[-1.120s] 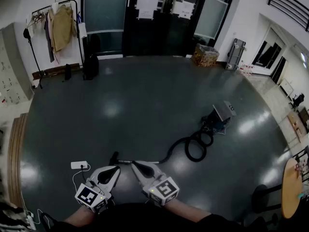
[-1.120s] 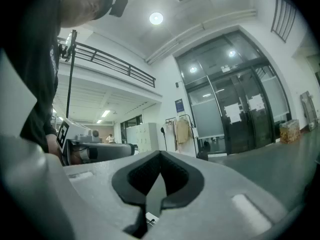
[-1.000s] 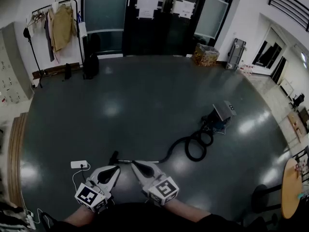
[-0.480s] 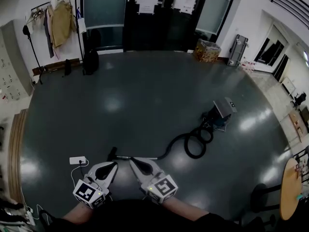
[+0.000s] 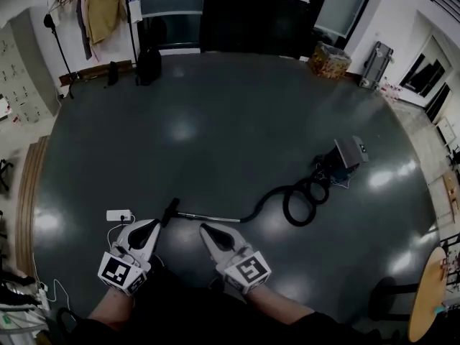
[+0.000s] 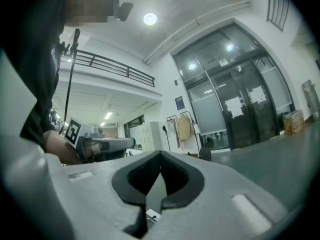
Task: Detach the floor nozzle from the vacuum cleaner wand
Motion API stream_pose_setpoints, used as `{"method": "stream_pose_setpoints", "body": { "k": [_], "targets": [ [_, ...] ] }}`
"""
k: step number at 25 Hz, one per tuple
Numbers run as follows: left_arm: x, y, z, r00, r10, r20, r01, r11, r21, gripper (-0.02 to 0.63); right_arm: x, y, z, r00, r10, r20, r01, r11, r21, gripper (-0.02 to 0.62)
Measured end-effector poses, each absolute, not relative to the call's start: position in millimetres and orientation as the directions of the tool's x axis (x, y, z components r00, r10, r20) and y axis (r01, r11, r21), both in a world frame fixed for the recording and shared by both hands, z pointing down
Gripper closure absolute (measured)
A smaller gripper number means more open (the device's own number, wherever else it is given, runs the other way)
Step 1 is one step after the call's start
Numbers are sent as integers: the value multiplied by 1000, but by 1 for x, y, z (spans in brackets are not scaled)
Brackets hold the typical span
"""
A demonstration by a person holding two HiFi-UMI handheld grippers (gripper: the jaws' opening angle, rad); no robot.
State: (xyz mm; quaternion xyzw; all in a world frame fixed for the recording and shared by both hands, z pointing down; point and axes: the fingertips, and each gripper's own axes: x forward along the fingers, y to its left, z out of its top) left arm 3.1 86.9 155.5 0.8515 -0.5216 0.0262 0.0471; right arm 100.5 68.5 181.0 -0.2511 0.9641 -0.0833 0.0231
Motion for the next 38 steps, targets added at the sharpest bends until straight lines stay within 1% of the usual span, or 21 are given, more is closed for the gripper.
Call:
{"method": "stream_pose_setpoints", "body": {
  "k": [4,8,12,15,19,21,23,26,31,35,38],
  "targets": [
    [-37,64,160,427,-898,106,-904,-422,70,606,77,50,194,-869,-493,49,-493,853,-169,592],
    [-78,32,173,483,-872,75,-875,-481,53,606,36,23,188,-853,-518,66,-522,840,-151,592],
    [-126,-2,196,521,-849,84,-853,-519,48,604,-3,1,212,-833,-532,154,-551,823,-139,592],
    [-151,-28,207,552,-829,83,-833,-548,68,604,-27,-16,220,-807,-557,195,-585,797,-147,592],
    [-173,-55,239,547,-825,139,-837,-537,110,604,-40,-37,241,-781,-579,233,-619,769,-162,592],
    [-176,-66,252,544,-823,161,-839,-532,113,604,-38,-48,252,-779,-587,222,-622,767,-158,592],
    [-175,-73,265,551,-820,154,-835,-541,101,604,-36,-59,262,-784,-584,211,-618,769,-165,592],
    [-175,-87,291,532,-829,169,-846,-529,66,604,-29,-75,291,-784,-562,263,-614,766,-192,592],
    [-162,-109,349,530,-818,222,-841,-540,20,604,-13,-98,363,-784,-535,316,-605,773,-191,591],
    [-146,-129,407,558,-783,276,-815,-580,1,604,-16,-119,410,-805,-508,308,-577,792,-201,581],
    [-134,-136,448,575,-766,289,-804,-595,21,604,-16,-121,455,-804,-502,318,-578,785,-221,581]
  ]
}}
